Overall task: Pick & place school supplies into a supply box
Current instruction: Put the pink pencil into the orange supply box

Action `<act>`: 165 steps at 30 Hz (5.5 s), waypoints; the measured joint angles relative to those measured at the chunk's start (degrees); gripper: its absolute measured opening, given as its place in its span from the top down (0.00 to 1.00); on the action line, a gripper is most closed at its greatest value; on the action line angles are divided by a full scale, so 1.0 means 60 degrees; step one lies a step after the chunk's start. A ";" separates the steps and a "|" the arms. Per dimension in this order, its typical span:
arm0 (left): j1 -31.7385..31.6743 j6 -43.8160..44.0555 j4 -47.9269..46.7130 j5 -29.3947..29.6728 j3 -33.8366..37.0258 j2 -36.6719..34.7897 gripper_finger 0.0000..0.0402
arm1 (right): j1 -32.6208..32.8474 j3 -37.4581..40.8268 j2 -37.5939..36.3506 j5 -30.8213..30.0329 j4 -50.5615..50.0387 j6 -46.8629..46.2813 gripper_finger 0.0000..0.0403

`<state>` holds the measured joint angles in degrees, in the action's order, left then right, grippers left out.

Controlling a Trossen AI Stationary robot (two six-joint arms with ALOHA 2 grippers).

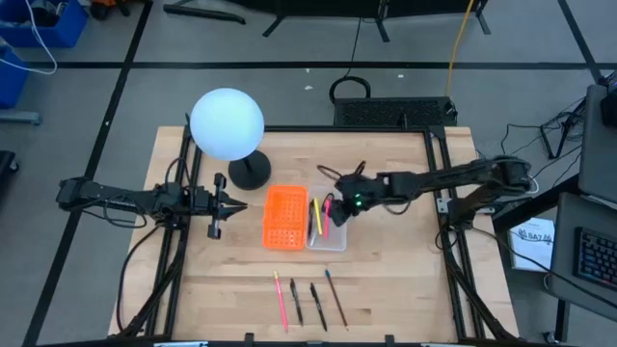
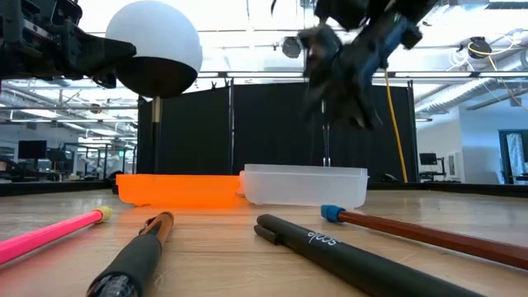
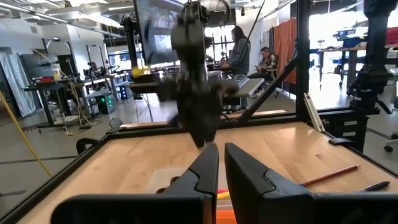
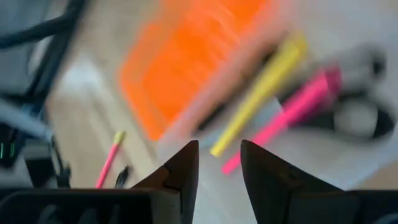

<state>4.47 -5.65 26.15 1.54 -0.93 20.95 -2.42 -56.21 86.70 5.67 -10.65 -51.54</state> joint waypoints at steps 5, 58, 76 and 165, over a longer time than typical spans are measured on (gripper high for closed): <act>0.0000 0.0003 -0.0023 0.0001 0.0000 -0.0001 0.91 | 0.0236 0.0061 -0.1594 -0.0634 0.0078 0.4900 0.74; 0.3556 0.7572 -0.8854 0.6148 -0.7651 0.6854 0.98 | 0.0838 0.8142 -0.9344 0.0353 0.5156 1.0670 1.00; 0.3828 -0.0854 -1.0889 0.0791 -1.3063 1.3645 0.90 | 0.0841 0.8142 -0.9344 0.0841 0.5233 0.9881 1.00; 0.3782 -0.6953 -1.2015 -0.0430 -1.2710 1.5923 0.91 | 0.0838 0.8714 -0.9278 0.0816 0.6020 0.9017 1.00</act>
<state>27.16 -47.37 -45.94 -1.04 -77.19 116.49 2.61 -3.92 31.03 10.57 25.47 2.57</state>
